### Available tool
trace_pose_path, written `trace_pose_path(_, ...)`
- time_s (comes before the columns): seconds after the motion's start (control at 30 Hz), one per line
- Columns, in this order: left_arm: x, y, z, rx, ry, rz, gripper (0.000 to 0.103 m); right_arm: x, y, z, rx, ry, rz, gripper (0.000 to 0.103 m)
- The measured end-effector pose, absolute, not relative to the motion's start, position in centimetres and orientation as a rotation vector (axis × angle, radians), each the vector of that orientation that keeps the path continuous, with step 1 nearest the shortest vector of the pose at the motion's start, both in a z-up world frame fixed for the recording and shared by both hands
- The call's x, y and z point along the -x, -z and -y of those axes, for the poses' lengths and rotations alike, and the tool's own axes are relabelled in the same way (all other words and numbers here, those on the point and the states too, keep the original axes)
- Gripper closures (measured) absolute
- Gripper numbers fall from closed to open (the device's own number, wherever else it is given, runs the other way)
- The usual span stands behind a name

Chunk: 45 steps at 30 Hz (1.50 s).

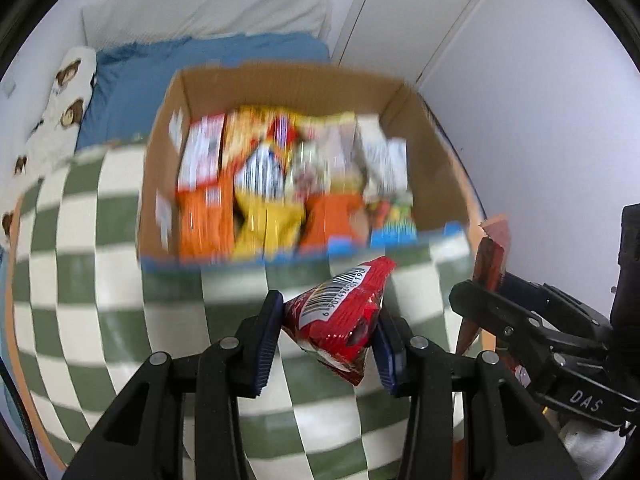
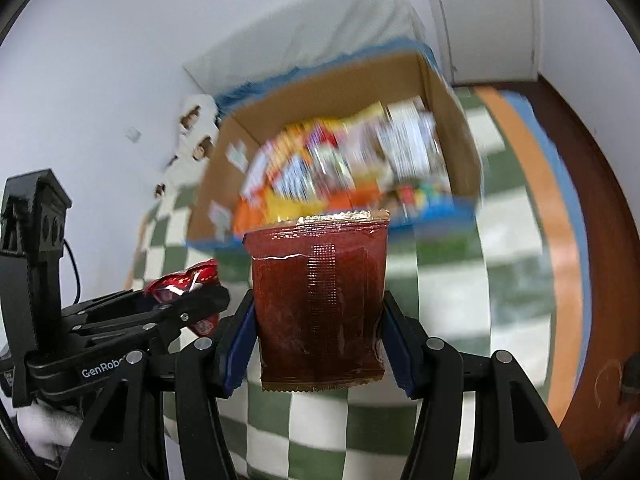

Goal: Organize snacks
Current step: 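Carry both packets into the box and open both tools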

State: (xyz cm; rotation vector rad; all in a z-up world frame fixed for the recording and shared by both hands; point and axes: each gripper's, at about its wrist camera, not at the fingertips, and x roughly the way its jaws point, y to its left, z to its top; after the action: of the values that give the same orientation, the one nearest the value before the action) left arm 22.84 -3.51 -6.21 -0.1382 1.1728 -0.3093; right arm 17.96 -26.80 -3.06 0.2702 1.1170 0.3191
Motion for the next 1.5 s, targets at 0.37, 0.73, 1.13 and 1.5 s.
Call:
trace_pose_path(0.37,-38.4,6.8,1.5,0.155,0.269,-1.269,0.064,-33.2,0.6,24.3,-0.161,-0.342,-1.113,0.043)
trace_pose_path(0.73,-48.2,14.5,0.1,0.178,0.191,-1.495,0.064,-45.9,8.8,23.3,-0.093,-0.277,-1.356,0.043)
trace_pose_path(1.13,-48.7,17.9,0.3,0.155,0.160,-1.569,0.064,-49.0,12.7,23.5,-0.044,-0.250,-1.459,0.043)
trace_pose_path(1.5,-47.3,17.1,-0.2,0.161,0.134,-1.538,0.008,-48.2,14.1,23.8,0.003,-0.192,-1.502,0.008)
